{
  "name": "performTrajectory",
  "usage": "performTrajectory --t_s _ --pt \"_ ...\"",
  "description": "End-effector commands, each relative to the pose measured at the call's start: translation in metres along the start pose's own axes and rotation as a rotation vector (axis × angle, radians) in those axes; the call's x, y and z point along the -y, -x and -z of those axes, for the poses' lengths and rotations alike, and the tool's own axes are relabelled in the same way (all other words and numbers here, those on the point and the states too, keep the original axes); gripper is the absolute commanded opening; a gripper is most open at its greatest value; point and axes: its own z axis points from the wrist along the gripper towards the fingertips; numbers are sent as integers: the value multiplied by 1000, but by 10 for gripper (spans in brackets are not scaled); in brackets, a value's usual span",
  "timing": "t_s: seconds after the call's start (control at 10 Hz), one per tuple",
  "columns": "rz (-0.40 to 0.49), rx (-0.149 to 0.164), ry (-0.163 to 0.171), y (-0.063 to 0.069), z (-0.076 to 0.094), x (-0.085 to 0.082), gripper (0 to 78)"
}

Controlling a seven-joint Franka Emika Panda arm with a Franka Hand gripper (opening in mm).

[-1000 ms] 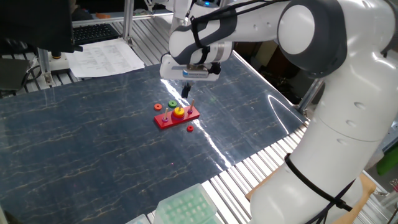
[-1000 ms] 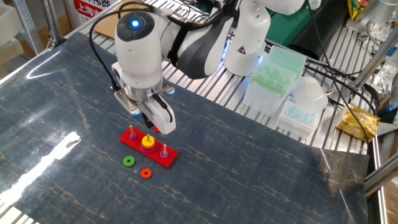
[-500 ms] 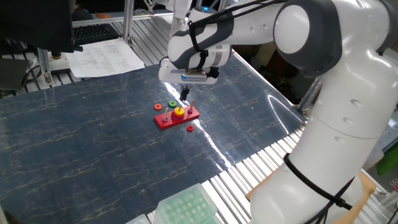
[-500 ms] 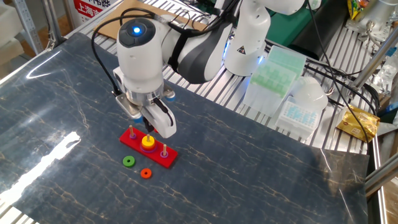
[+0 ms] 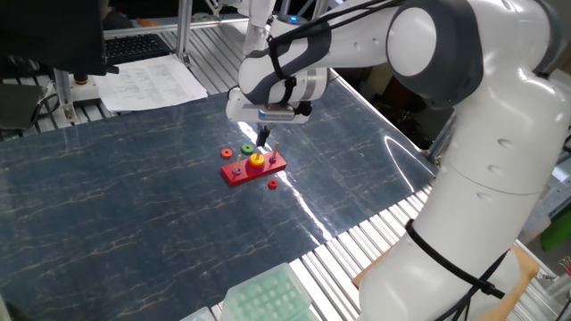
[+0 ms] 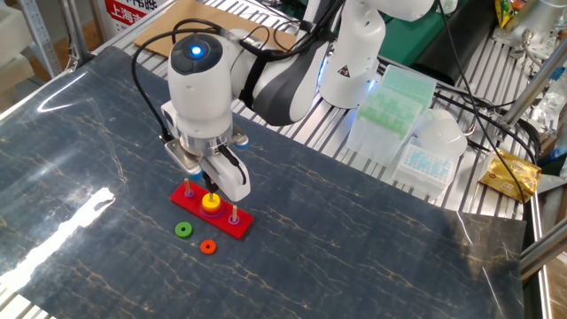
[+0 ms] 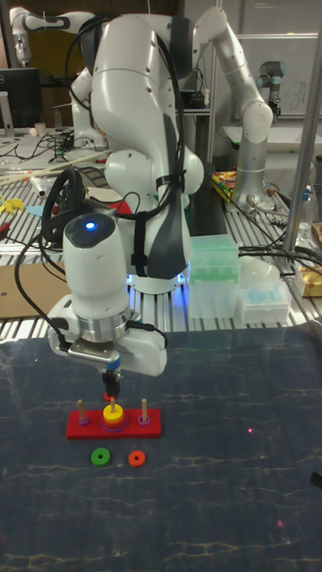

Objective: Take out one Hanoi block and throw it aside

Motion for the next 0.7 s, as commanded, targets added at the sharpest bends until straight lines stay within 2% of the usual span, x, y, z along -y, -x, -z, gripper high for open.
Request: performTrajectory --t_s 0.1,0.6,0.7 --pt "3 14 5 4 -4 2 0" --pt "-14 7 5 5 -7 3 0" --pt "-14 7 5 5 -7 3 774"
